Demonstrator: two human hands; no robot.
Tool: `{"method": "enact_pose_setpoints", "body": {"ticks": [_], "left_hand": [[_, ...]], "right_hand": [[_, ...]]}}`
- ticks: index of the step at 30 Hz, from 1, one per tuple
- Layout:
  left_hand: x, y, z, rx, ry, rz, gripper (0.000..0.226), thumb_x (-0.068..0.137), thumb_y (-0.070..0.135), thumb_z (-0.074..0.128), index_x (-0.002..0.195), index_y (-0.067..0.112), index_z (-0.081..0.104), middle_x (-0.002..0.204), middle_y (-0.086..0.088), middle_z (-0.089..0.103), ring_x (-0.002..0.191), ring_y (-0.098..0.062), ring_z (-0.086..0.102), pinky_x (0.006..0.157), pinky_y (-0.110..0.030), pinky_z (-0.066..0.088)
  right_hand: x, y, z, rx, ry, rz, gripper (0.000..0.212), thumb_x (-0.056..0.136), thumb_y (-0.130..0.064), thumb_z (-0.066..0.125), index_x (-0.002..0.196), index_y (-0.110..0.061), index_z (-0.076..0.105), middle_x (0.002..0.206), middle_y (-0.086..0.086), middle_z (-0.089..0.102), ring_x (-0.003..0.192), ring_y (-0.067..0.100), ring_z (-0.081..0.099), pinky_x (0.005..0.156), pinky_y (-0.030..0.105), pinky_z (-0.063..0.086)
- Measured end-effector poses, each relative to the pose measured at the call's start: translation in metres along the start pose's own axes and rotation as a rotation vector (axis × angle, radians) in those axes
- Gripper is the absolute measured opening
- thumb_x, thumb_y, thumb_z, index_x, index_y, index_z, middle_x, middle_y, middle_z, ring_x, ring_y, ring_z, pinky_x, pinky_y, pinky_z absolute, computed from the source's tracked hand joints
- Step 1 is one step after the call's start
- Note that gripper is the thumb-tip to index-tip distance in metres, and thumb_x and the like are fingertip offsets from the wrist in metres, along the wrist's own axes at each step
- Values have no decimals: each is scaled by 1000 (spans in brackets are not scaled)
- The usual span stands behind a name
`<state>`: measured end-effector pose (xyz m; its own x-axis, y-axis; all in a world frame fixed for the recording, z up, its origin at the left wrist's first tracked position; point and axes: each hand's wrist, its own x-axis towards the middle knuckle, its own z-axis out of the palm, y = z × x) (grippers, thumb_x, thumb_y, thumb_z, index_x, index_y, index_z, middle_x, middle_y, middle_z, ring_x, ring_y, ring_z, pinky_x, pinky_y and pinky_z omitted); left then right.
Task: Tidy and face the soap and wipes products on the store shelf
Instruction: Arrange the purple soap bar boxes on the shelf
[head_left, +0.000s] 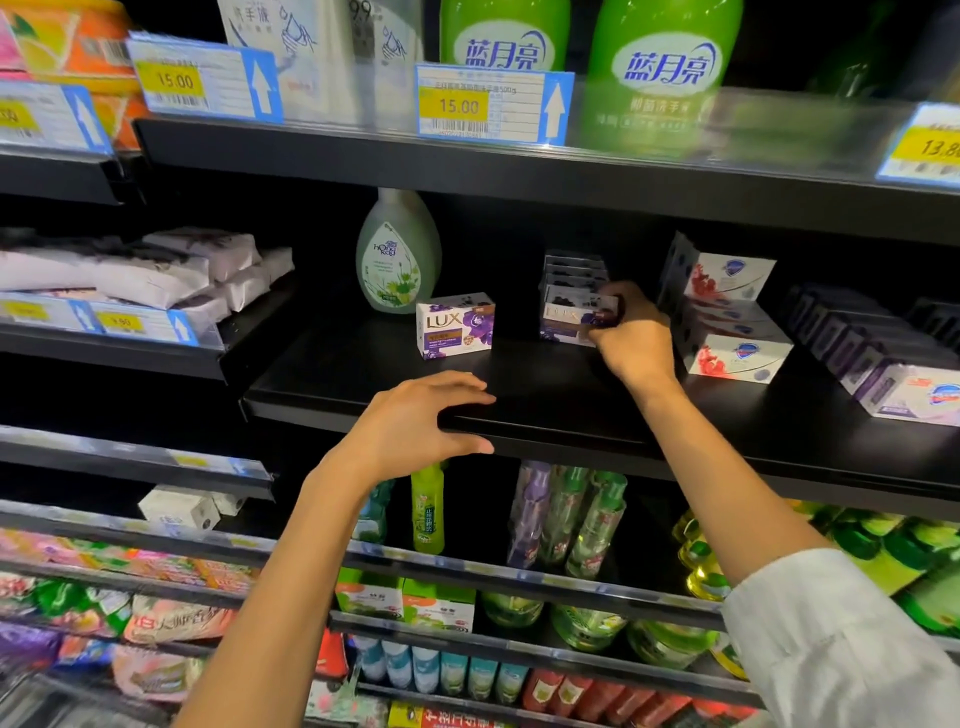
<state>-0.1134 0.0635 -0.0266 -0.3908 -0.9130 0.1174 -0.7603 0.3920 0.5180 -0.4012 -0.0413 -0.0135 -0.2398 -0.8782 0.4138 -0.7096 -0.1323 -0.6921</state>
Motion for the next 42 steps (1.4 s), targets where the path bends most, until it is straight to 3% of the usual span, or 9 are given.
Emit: {"method": "enact_pose_setpoints", "body": {"ticks": [6,13,17,21,24,29,33,37,42], "left_hand": [[-1,3,-1,-14,-3,-16,55,85,61,76,137,55,59,148,41,41,142,2,39,121,-40,30],[1,3,-1,-23,-35,-12,59,83,67,73,138,51,60,147,40,41,143,0,38,120,-45,32],[4,7,2,-74,38,16,55,84,70,70,131,42,66,138,30,53,134,0,48,115,-37,40],[16,26,8,-277,160,54,47,90,52,75,132,31,66,133,18,63,127,2,54,109,-22,41],[42,48,12,-530,196,29,55,91,38,79,141,25,60,132,10,66,124,-3,61,111,-30,49],[72,66,25,-1061,47,23,50,96,15,74,142,10,56,123,-12,71,113,-24,73,92,-42,61],[72,61,32,-1058,-12,45,45,90,6,79,133,8,63,122,-15,73,111,-29,74,84,-33,61],[74,56,34,-1063,55,13,47,86,2,82,129,11,66,122,-13,74,113,-29,73,96,-47,60],[75,53,36,-1034,106,21,49,83,-3,82,126,12,66,120,-11,74,116,-26,71,102,-47,57]], "right_hand": [[-2,4,-9,38,18,33,43,78,-26,91,114,-22,69,98,1,74,90,22,72,80,31,59],[-41,5,-33,471,-37,91,27,91,-30,81,115,-28,69,102,-2,76,93,15,75,86,45,64],[-67,-1,-45,642,-79,117,29,95,-25,78,122,-23,69,105,5,75,94,15,77,85,39,64],[-79,-5,-50,714,-147,129,30,95,-22,77,124,-23,68,108,2,77,101,18,77,85,38,64],[-81,-8,-55,768,-153,122,33,94,-18,77,126,-20,68,109,-3,78,103,17,76,81,31,62],[-87,-7,-61,824,-184,108,36,93,-12,77,127,-19,68,115,0,76,109,23,75,94,48,61],[-89,-5,-61,776,-238,94,41,93,-15,78,131,-24,65,121,6,73,111,28,74,99,57,58],[-86,-8,-59,777,-271,133,38,98,-25,73,134,-25,62,119,12,73,112,27,74,101,58,56],[-87,-13,-57,775,-313,178,36,101,-36,65,125,-9,68,118,14,75,112,29,73,101,61,55]]}}
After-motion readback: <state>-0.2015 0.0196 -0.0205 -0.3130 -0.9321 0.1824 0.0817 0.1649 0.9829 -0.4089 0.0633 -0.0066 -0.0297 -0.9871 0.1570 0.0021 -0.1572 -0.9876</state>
